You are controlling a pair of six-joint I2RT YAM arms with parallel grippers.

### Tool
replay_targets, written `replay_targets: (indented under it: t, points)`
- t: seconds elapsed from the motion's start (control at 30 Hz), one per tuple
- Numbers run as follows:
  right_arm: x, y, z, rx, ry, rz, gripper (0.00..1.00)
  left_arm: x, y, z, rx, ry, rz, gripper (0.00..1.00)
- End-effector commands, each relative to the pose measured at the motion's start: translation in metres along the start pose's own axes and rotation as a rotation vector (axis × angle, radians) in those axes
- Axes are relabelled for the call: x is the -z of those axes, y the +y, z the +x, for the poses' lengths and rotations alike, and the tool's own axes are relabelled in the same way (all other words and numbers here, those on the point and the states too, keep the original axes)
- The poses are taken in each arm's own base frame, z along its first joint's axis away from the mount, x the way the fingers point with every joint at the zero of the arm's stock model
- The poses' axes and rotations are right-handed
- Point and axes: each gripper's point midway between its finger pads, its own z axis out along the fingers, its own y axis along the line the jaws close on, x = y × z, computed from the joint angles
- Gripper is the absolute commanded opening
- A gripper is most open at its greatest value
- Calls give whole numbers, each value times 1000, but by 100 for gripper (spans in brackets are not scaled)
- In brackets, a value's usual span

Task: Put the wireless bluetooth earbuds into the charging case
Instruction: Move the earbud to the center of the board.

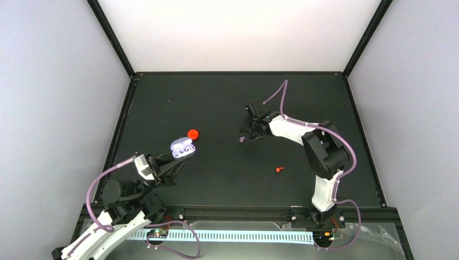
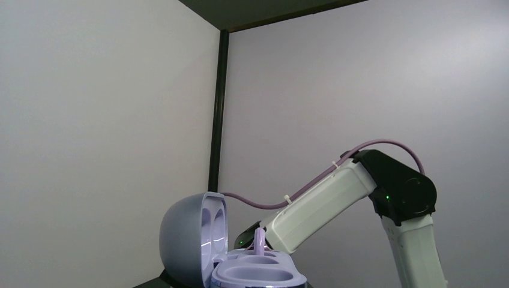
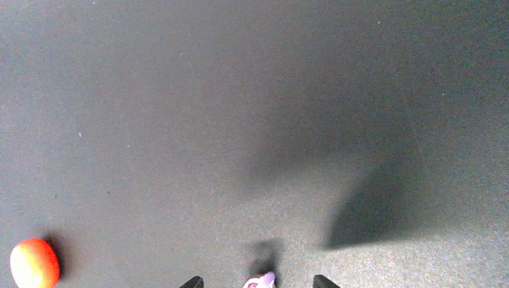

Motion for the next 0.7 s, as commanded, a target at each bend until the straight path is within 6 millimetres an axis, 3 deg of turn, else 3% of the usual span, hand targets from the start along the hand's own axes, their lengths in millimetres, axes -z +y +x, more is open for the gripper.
replay_targets:
  t: [0.0,0.27,0.67]
  points:
    - [-4,7,-7,-60,2,-10,45,3,2,-3,-28,-11,-16,2]
    - [-13,6,-4,-32,27,10,36,3,3,-1,-43,-5,-18,2]
    - [-15,9,3,77,66,18,36,2,2,-1,-42,-6,-15,2]
